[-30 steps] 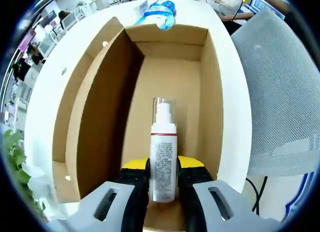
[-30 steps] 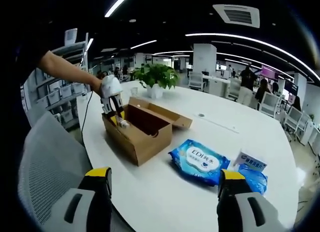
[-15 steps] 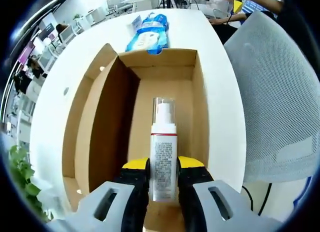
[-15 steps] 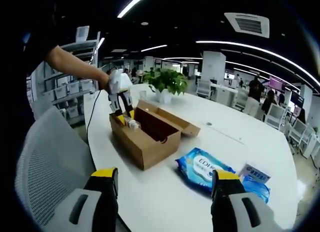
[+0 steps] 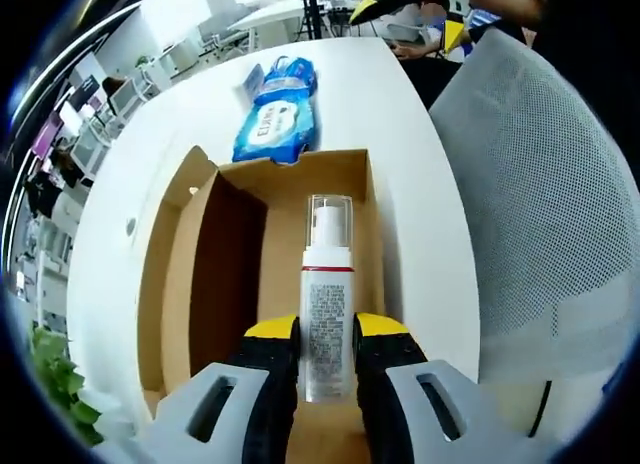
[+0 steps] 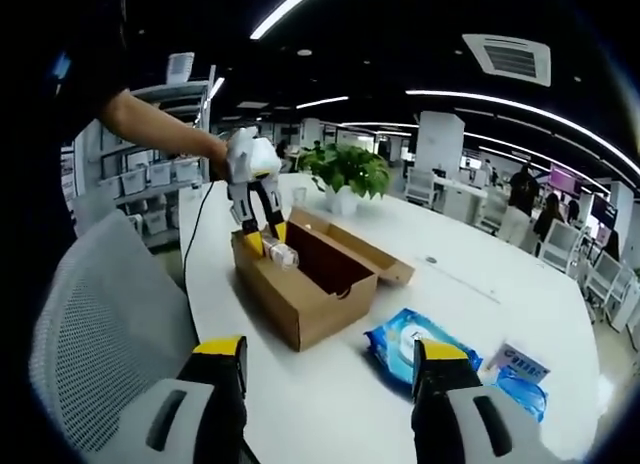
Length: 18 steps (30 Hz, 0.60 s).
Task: Operate the shoe box by opening the lid, removing the specified soft item, and placing it in the target area until the item is outside and the box remains undamaged.
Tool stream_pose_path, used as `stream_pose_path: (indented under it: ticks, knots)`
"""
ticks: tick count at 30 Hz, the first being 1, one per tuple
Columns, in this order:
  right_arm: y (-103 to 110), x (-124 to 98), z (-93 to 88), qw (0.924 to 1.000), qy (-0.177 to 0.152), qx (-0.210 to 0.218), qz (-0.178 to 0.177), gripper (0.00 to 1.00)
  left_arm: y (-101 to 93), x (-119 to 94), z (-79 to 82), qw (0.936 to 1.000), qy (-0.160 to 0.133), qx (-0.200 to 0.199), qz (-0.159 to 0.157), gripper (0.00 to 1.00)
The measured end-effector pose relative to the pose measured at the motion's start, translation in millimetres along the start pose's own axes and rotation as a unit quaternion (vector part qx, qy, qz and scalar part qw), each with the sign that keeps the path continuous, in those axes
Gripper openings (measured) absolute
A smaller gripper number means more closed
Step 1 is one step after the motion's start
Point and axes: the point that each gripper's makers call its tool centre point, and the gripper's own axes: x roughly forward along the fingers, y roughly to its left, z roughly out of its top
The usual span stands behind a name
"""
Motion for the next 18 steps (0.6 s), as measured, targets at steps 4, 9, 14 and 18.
stream_pose_path:
  ticks: [4, 9, 14, 18]
  knots:
    - [3, 2, 1.5, 1.0, -0.005, 0.0, 0.006, 0.63, -4.6, -1, 11.8, 0.9999, -0.009, 0.013, -0.004, 0.19]
    - [10, 6, 4.9, 0.9998, -0.01, -0.003, 0.015, 0.6, -12.9, 0, 27.9, 0.9992, -0.022, 0.031, -0.012, 0.19]
    - [12, 8, 7.8, 0.9996, -0.015, -0.006, 0.021, 0.57, -19.2, 1, 40.3, 0.9983, -0.032, 0.044, -0.022, 0.19]
    - [18, 10, 9.7, 0.9994, -0.018, -0.009, 0.029, 0.53, -27.7, 2, 50.1, 0.9973, -0.039, 0.055, -0.031, 0.19]
